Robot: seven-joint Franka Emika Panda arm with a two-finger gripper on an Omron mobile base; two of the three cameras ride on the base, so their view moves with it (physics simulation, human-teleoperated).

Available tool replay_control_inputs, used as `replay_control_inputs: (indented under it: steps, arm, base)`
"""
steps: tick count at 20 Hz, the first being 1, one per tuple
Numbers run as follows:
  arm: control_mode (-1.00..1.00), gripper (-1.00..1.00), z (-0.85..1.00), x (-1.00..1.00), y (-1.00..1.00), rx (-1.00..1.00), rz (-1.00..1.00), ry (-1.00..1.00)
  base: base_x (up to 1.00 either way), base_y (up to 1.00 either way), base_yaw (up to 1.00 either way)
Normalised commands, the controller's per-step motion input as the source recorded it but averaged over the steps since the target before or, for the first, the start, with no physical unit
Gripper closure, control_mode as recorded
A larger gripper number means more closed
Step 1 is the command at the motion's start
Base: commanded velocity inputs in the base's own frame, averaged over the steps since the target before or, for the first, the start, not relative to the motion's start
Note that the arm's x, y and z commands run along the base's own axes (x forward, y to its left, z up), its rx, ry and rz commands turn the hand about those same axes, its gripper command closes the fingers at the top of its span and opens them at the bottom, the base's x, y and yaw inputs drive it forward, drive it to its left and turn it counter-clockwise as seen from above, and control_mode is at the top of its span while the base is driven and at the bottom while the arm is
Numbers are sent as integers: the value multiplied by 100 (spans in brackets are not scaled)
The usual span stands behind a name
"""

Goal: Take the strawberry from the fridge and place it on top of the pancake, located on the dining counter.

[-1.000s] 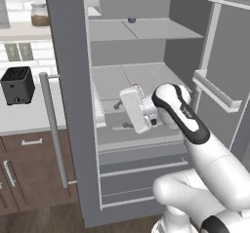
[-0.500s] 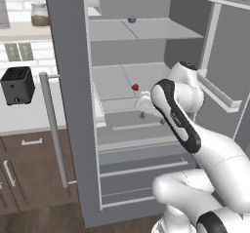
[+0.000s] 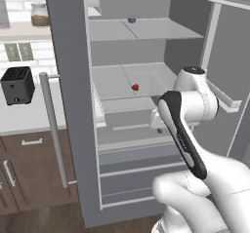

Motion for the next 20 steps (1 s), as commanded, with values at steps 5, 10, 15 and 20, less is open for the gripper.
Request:
replay_control_inputs:
  steps: [5, 10, 15, 20]
  arm:
    - [-100, -100, -31, -30, -17, -15, -8, -9]
    - [-100, -100, -50, 8, -51, -1, -4, 0]
    - [-100, -100, -17, 0, -5, 0, 0, 0]
    - [-100, -100, 0, 0, 0, 0, 0, 0]
  base:
    - [0, 0, 0]
    - [0, 0, 0]
    - [0, 0, 0]
    - [0, 0, 0]
